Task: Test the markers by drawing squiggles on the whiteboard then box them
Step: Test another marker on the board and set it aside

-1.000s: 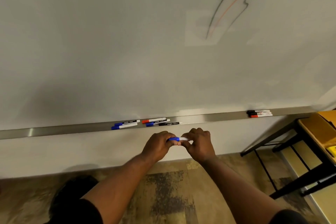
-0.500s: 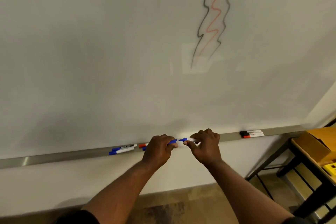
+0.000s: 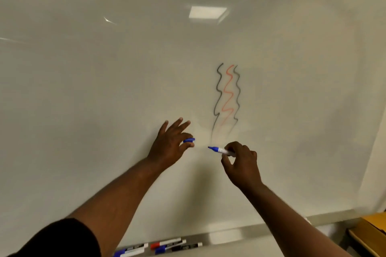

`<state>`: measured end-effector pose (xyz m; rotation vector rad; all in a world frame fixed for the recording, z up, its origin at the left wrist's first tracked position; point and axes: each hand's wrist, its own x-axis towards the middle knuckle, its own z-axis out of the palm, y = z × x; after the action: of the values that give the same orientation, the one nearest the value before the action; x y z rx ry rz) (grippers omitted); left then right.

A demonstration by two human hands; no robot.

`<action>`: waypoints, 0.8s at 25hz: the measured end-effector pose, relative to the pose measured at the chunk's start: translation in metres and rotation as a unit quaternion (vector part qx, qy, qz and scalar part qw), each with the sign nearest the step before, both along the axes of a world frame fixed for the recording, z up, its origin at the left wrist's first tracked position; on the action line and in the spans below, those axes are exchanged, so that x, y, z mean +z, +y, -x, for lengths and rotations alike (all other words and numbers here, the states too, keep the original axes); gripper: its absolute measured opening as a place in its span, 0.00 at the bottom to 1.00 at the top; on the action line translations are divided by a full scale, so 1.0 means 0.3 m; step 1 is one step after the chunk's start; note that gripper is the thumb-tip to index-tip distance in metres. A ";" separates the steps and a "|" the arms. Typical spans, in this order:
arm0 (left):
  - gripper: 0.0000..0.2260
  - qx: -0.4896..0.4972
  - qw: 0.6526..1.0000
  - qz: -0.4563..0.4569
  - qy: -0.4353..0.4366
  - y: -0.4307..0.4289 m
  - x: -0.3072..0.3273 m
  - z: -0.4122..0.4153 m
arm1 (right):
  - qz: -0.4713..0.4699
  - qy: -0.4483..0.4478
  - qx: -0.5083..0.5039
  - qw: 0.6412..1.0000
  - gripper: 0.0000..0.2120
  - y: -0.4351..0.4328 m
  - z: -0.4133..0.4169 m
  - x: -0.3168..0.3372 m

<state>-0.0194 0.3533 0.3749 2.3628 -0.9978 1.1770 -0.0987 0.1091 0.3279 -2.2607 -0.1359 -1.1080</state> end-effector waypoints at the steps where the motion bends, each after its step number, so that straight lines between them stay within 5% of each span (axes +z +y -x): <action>1: 0.09 0.002 1.000 -0.013 -0.026 -0.001 0.085 -0.021 | -0.003 -0.012 -0.011 1.000 0.08 -0.006 -0.016 0.068; 9: 0.10 0.067 0.990 0.011 -0.128 -0.028 0.563 -0.164 | -0.027 -0.089 -0.051 0.994 0.06 -0.027 -0.103 0.478; 20: 0.17 0.038 0.974 0.042 -0.221 -0.043 0.540 -0.413 | -0.062 -0.202 -0.037 0.977 0.07 0.014 -0.270 0.586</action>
<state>0.1046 0.3405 0.5369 2.1333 -0.9658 1.7885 -0.0176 0.1133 0.5037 -1.9199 -0.1424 -1.5619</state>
